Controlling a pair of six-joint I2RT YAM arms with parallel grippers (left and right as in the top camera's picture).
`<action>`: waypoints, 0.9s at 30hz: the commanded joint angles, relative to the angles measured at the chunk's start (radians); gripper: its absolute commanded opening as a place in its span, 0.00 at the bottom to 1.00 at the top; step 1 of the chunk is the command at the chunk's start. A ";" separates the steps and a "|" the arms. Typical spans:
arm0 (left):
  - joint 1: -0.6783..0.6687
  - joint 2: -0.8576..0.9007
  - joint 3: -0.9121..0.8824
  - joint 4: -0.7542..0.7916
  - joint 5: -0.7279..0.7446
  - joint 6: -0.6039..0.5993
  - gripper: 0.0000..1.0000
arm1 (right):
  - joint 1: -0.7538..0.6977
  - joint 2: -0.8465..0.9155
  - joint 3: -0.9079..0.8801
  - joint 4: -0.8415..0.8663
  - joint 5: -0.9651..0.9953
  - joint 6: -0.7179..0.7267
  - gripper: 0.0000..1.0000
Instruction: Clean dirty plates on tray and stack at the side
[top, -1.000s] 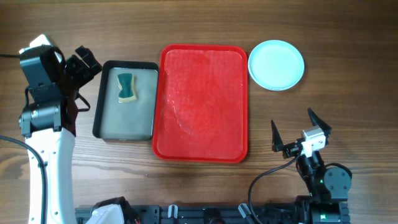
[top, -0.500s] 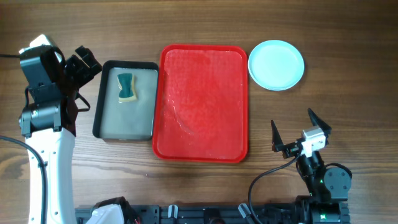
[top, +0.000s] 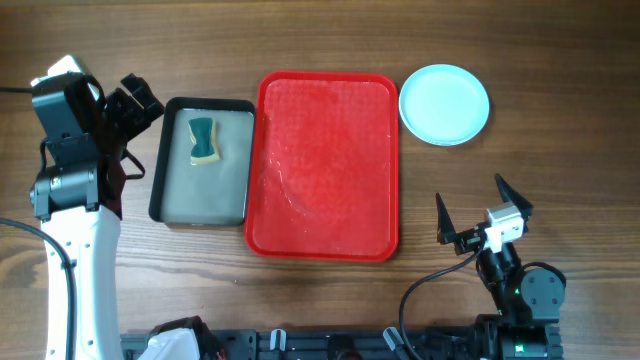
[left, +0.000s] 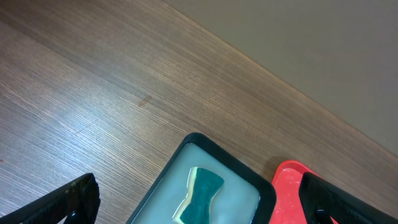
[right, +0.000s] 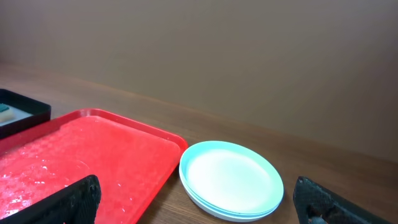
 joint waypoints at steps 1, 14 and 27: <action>0.001 -0.035 0.004 0.001 0.001 -0.010 1.00 | -0.005 -0.011 -0.002 0.004 -0.019 -0.018 0.99; -0.095 -0.430 0.004 -0.005 0.001 -0.010 1.00 | -0.005 -0.011 -0.002 0.004 -0.019 -0.018 1.00; -0.106 -0.809 0.004 -0.082 0.001 -0.013 1.00 | -0.005 -0.011 -0.002 0.004 -0.019 -0.018 1.00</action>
